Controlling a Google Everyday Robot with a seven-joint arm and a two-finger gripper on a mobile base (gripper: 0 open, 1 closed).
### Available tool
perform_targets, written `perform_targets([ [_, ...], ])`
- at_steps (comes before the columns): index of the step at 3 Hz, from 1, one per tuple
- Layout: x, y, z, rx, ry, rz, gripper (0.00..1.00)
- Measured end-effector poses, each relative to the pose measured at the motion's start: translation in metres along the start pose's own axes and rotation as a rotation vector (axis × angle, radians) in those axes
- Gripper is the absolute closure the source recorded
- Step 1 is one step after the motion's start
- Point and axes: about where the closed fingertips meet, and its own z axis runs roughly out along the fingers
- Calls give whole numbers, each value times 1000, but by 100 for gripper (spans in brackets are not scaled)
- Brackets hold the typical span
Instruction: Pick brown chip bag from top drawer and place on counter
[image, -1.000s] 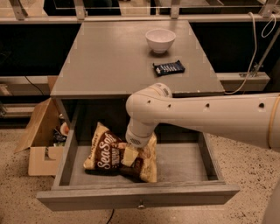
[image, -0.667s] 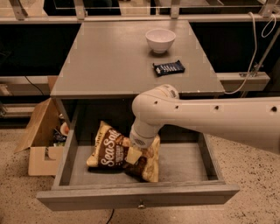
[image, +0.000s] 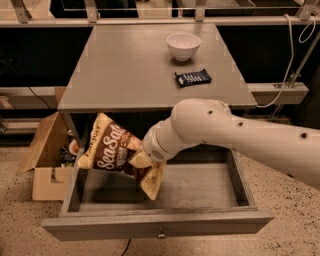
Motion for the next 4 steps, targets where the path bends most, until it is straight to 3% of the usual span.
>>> perform_targets([
  [1,-57,11,-42,-40,-223,-10,100],
  [2,-56,-1,-112,-31,-340,-41,100],
  [3,-30,-13,-138,32,-334,-70,100],
  [4,-31,-12,-136,31,-333,-69,100],
])
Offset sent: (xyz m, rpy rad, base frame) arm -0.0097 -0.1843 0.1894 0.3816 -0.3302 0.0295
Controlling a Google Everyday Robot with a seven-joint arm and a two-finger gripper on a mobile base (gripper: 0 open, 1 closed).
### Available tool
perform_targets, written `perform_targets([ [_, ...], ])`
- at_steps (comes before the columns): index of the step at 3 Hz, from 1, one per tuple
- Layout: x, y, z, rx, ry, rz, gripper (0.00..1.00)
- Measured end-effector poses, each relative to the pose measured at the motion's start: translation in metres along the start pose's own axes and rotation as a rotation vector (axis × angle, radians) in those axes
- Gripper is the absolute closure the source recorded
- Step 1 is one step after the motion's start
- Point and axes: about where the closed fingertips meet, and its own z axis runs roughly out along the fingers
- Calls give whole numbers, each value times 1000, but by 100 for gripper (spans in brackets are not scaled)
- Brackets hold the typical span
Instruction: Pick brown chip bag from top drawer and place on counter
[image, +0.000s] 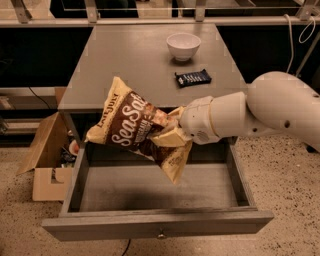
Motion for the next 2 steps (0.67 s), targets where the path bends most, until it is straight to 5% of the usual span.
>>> perform_targets([
  [2,-46,-51,5,72,-8,-62,100],
])
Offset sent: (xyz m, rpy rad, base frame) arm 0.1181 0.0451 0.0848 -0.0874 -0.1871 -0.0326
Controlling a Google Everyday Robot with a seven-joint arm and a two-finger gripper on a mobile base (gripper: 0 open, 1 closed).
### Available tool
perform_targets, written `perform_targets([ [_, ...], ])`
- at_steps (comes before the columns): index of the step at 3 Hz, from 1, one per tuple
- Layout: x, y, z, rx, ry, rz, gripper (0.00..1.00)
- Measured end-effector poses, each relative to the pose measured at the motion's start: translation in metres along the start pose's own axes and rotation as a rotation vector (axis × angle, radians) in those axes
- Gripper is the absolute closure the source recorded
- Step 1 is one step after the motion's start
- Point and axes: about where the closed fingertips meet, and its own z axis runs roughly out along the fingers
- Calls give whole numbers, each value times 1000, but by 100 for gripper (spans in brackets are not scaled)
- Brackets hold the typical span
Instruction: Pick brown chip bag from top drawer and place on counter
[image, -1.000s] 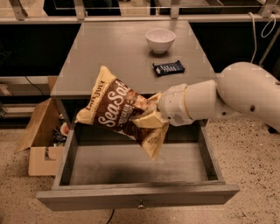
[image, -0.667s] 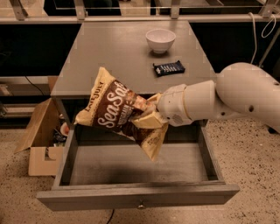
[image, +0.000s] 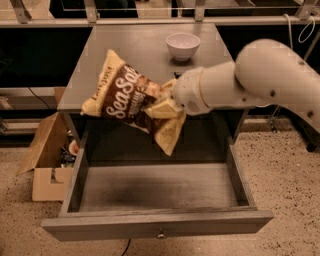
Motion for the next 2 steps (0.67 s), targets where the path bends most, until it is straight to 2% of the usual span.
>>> perform_targets([
  [1,-34,-65,34,71,24,-3,100],
  [2,-51,-96,68,94,23,41,100],
])
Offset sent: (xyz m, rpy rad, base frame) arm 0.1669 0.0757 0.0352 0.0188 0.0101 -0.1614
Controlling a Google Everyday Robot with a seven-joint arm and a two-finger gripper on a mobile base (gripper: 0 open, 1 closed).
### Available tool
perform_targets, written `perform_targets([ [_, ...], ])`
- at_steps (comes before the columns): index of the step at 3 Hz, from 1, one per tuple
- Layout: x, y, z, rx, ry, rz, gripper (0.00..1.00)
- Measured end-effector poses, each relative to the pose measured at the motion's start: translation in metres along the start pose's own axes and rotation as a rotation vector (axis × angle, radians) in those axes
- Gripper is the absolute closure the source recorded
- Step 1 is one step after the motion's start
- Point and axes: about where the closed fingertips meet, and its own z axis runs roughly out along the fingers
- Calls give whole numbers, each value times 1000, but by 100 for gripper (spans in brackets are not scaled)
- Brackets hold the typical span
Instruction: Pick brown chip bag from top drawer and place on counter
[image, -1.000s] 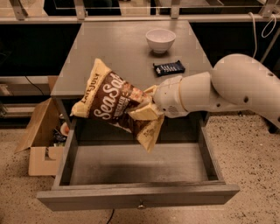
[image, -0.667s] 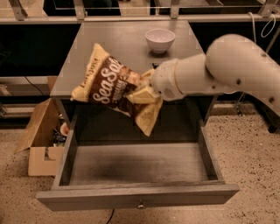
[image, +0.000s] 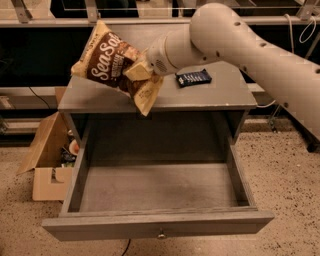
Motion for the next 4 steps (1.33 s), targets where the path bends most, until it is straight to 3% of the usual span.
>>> perform_targets([
  [1,-20,-15,51,-10,-9,76,100],
  [2,-29,-22,79,-10,1,106,100],
  [4,-24,-30,98,-8,10,142,50],
])
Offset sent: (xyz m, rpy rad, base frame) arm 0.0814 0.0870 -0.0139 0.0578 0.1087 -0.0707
